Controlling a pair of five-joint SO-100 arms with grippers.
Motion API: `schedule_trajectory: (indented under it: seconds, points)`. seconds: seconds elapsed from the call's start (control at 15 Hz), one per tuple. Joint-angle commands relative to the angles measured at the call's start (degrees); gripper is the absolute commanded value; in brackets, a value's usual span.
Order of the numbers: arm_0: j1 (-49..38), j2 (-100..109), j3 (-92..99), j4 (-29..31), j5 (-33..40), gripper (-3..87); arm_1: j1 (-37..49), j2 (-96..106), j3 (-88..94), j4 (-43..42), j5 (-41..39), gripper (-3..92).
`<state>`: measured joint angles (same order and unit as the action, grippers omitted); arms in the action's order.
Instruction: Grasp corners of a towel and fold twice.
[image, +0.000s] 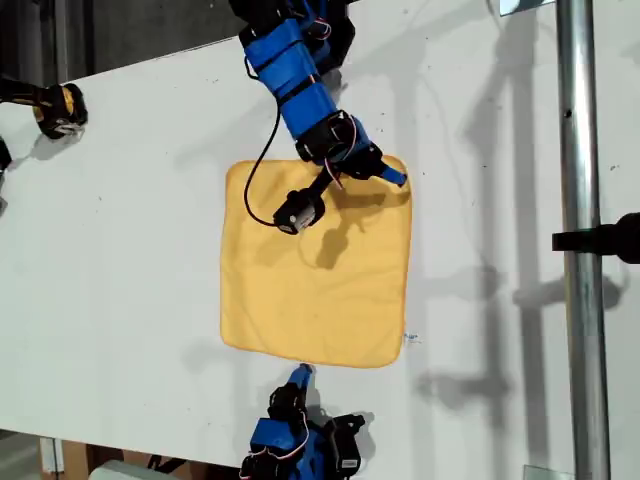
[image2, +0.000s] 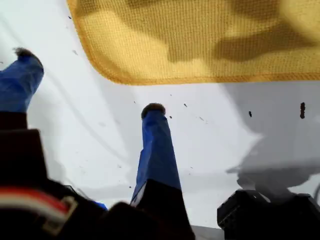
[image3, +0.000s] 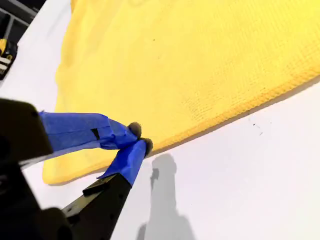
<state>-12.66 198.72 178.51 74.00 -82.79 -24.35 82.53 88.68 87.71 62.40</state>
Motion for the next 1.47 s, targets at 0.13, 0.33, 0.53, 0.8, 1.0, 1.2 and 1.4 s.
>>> schedule_trajectory:
  seconds: [0.13,0.33,0.53,0.8,1.0,1.2,1.4]
  points:
    - [-0.44,0.26,0.09,0.00,-0.53,-0.9,-2.20,-5.98,-0.35,-4.75,0.18,39.8]
    - [-0.26,0.26,0.09,0.00,-0.62,-0.9,-0.97,-8.44,-0.35,-5.62,-0.18,38.9]
    - [-0.26,0.26,0.09,0.00,-0.62,-0.9,0.18,-9.14,-0.35,-6.33,-1.23,38.0]
    - [-0.26,0.26,0.09,0.00,-0.62,-0.9,0.79,-15.38,0.35,-9.49,-1.32,35.4]
    - [-0.26,0.26,0.09,0.00,-0.53,-0.9,0.79,-17.49,0.18,-10.28,-1.41,25.4]
    - [-0.26,0.26,0.09,0.00,-0.62,-0.9,0.88,-17.23,-0.79,-10.11,-2.02,2.9]
    - [-0.26,0.26,0.09,0.00,-1.58,-0.9,0.88,-17.31,-1.41,-10.20,-2.20,0.0]
